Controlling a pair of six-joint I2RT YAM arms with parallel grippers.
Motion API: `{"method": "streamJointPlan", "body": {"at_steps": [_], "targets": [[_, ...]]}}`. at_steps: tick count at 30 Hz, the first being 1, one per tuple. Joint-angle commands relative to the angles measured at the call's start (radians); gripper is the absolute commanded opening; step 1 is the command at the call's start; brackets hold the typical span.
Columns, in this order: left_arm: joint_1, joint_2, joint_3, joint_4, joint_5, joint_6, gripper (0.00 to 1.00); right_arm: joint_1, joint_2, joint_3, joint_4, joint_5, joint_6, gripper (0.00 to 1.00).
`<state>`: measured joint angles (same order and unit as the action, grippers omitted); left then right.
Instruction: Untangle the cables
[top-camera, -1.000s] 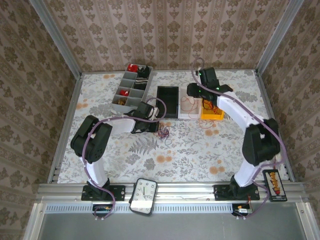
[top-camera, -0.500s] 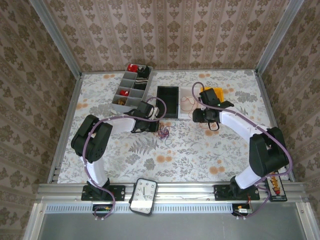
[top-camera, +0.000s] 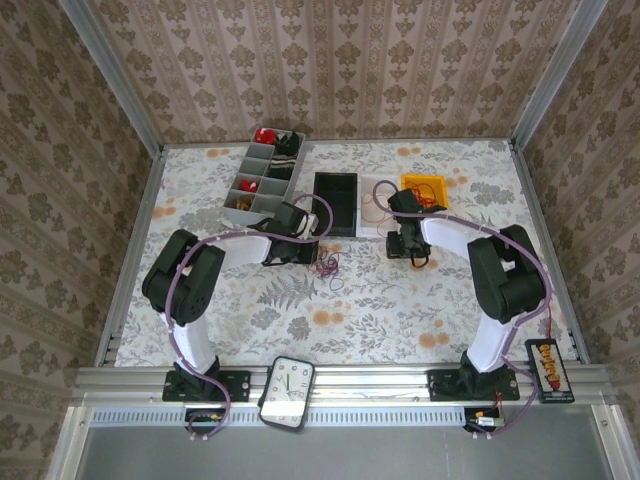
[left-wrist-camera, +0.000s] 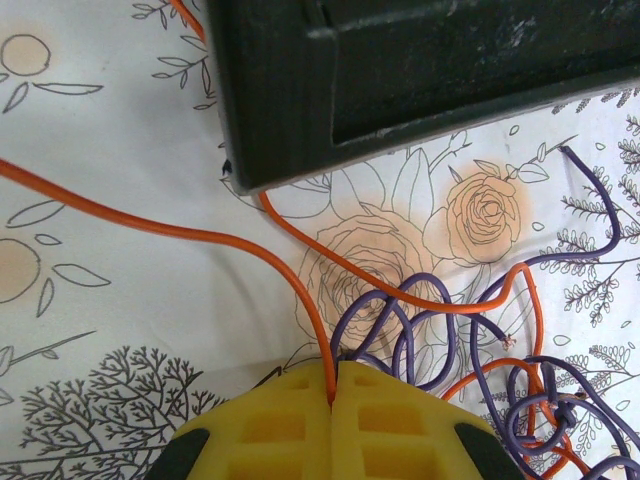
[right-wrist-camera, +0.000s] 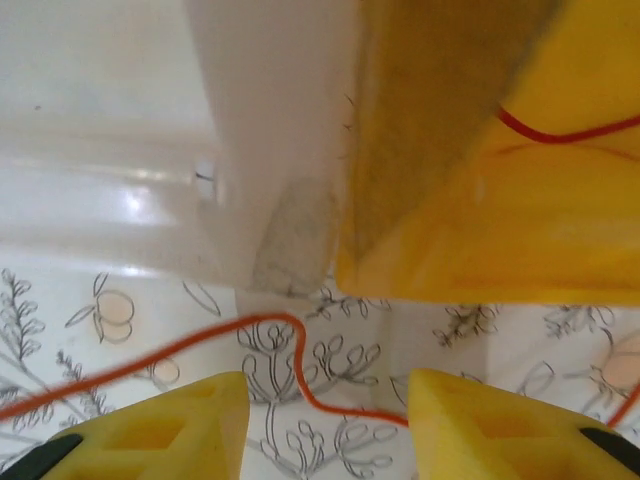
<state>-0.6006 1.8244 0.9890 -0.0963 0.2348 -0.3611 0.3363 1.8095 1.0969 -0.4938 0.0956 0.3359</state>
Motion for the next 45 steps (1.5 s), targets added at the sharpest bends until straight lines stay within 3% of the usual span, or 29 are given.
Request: {"method": "streamJointPlan", "body": {"at_steps": [1, 4, 9, 12, 25, 36, 45], "targets": [[-0.002, 0.021, -0.001, -0.031, -0.012, 0.016, 0.0, 0.023, 0.04, 0.041, 0.024, 0.049, -0.022, 0.46], [-0.002, 0.025, 0.003, -0.036, -0.012, 0.016, 0.0, 0.036, 0.072, 0.05, 0.026, 0.065, -0.043, 0.41], [-0.002, 0.03, 0.008, -0.039, -0.011, 0.017, 0.0, 0.043, 0.077, 0.049, 0.019, 0.047, -0.04, 0.08], [-0.001, 0.033, 0.012, -0.04, -0.01, 0.017, 0.0, 0.042, 0.052, 0.036, 0.023, -0.008, -0.036, 0.0], [0.002, 0.046, 0.017, -0.042, 0.001, 0.017, 0.0, 0.04, -0.206, 0.036, 0.114, -0.236, 0.021, 0.0], [0.001, 0.034, 0.009, -0.04, -0.006, 0.016, 0.0, -0.082, 0.084, 0.362, 0.203, -0.391, 0.169, 0.01], [0.002, 0.023, 0.006, -0.048, -0.02, 0.021, 0.0, -0.134, 0.24, 0.505, 0.083, -0.275, 0.195, 0.03]]}}
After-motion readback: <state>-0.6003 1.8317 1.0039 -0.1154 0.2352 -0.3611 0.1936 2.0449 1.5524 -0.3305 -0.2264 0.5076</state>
